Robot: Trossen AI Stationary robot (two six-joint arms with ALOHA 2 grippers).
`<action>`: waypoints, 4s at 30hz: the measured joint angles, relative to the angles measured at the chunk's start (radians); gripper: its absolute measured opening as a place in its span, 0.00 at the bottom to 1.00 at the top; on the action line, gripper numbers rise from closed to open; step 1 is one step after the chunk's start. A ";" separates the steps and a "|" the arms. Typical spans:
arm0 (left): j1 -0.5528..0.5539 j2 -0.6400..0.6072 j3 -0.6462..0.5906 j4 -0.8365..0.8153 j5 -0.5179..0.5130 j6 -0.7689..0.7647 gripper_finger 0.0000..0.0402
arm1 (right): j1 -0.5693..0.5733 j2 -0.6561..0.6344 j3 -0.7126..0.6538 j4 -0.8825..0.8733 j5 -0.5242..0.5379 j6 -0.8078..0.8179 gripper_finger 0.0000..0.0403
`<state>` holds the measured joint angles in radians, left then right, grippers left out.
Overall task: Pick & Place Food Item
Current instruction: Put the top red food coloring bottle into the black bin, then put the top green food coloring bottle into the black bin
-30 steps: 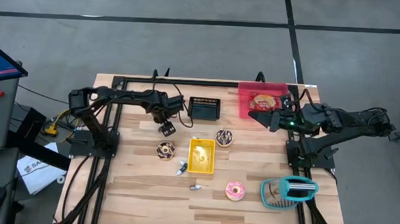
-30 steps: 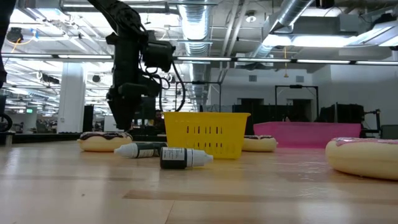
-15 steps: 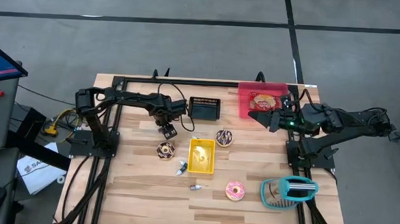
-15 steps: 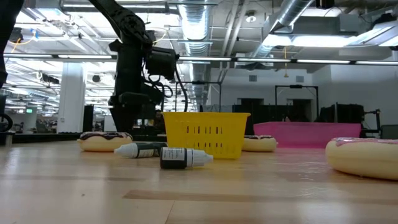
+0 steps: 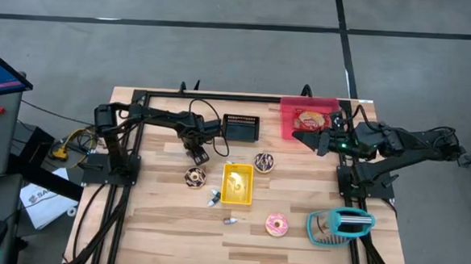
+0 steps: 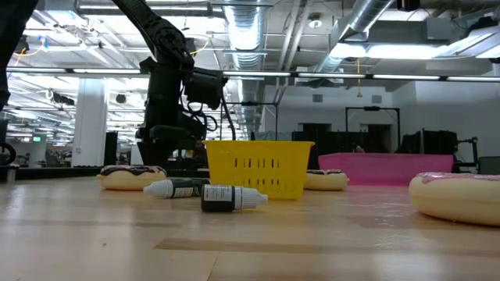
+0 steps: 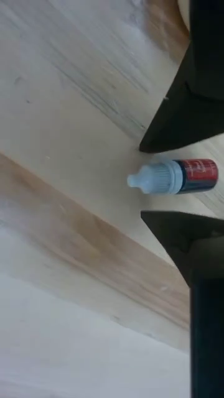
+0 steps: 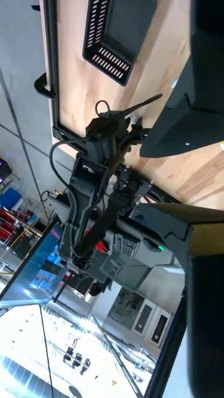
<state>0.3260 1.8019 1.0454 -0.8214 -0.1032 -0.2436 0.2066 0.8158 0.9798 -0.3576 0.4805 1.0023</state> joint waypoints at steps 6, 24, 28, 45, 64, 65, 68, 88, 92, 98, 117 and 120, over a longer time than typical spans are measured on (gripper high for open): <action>0.000 -0.001 0.001 0.001 0.004 -0.007 0.14 | 0.000 0.000 0.000 0.000 0.000 0.000 0.30; 0.005 -0.305 0.002 0.294 0.170 -0.158 0.10 | -0.001 -0.003 0.000 0.015 0.000 -0.002 0.30; 0.030 -0.341 0.006 0.529 0.209 -0.271 0.10 | -0.006 -0.008 0.000 0.027 0.015 -0.016 0.30; 0.136 -0.044 0.037 0.729 0.165 -0.471 0.10 | -0.010 -0.025 -0.001 0.054 0.043 -0.085 0.30; 0.154 -0.046 0.042 0.729 0.154 -0.441 0.24 | -0.011 -0.025 -0.001 0.051 0.045 -0.094 0.30; 0.154 -0.050 0.042 0.725 0.154 -0.440 0.25 | -0.011 -0.025 -0.001 0.051 0.045 -0.094 0.30; 0.153 -0.067 0.042 0.725 0.153 -0.419 0.29 | -0.011 -0.025 -0.001 0.051 0.045 -0.094 0.30; -0.096 -0.421 -0.064 0.377 0.181 0.471 0.22 | 0.003 -0.025 0.000 0.047 0.044 -0.095 0.30; -0.155 -0.462 -0.194 0.427 0.057 0.600 0.26 | 0.007 -0.025 0.000 0.044 0.044 -0.091 0.30; -0.156 -0.425 -0.322 0.649 0.017 0.696 0.35 | 0.009 -0.025 0.000 0.043 0.045 -0.087 0.30; -0.123 -0.208 -0.343 0.861 0.276 0.888 0.38 | 0.013 -0.025 0.000 0.029 0.045 -0.048 0.30; -0.095 -0.208 -0.343 0.900 0.299 0.914 0.38 | 0.028 -0.025 0.000 0.029 0.045 -0.041 0.30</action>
<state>0.2312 1.5936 0.7029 0.0786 0.1961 0.6704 0.2341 0.7906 0.9802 -0.3283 0.5255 0.9617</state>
